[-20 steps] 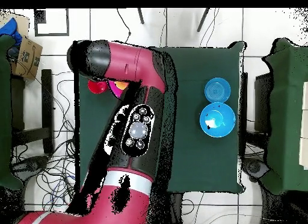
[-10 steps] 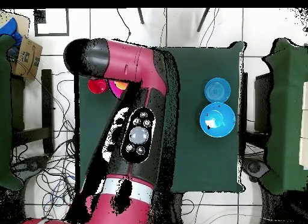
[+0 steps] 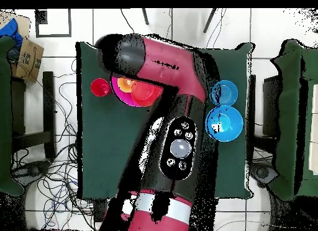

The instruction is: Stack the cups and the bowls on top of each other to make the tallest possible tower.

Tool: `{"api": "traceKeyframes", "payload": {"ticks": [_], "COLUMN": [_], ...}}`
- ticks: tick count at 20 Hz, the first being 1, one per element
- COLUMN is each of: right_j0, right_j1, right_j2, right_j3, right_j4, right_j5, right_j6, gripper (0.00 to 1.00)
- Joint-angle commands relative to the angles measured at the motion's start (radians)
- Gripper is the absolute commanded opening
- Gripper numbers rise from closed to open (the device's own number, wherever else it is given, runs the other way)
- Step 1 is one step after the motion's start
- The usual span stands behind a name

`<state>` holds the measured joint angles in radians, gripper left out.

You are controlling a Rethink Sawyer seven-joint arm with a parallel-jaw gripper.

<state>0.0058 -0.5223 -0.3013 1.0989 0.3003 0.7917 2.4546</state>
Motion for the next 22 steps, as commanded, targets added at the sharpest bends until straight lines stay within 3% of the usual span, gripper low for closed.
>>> {"api": "traceKeyframes", "payload": {"ticks": [1,22], "right_j0": [-0.092,-0.268], "right_j1": [0.004,-0.061], "right_j2": [0.169,0.372], "right_j3": [0.127,0.258], "right_j4": [-0.109,-0.275], "right_j5": [-0.088,-0.14], "right_j6": [-0.235,-0.35], "gripper": [1.0,1.0]}}
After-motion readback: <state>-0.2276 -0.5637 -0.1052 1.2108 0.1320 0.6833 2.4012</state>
